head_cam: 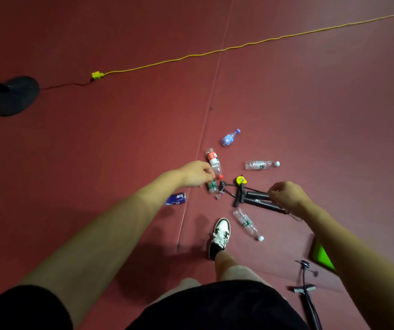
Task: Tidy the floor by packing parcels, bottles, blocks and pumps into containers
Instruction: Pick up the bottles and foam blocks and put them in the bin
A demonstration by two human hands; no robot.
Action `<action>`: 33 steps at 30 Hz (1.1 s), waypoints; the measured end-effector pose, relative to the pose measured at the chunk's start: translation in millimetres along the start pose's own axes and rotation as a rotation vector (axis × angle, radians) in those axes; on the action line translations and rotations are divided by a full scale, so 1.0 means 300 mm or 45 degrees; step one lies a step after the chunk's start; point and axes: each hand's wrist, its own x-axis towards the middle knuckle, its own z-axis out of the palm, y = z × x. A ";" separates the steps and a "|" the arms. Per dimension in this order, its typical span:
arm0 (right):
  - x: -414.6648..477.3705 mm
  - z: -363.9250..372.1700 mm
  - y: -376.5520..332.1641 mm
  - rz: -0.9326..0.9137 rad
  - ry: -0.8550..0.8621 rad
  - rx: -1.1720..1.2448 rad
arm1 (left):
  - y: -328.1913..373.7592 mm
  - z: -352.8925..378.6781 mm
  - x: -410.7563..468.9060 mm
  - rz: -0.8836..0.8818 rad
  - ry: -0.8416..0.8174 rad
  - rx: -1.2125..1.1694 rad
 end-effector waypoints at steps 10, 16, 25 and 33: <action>0.452 -0.123 -0.077 0.174 -0.006 0.050 | 0.066 -0.257 0.535 0.006 -0.010 0.003; 0.845 0.000 -0.057 0.321 0.089 0.193 | -0.062 -0.273 1.003 -0.027 -0.032 0.246; 1.638 0.484 0.178 0.451 0.336 0.560 | -0.473 -0.036 1.900 0.096 0.228 0.579; 2.119 0.807 0.438 0.909 0.742 0.948 | -0.658 0.238 2.477 0.311 0.565 0.557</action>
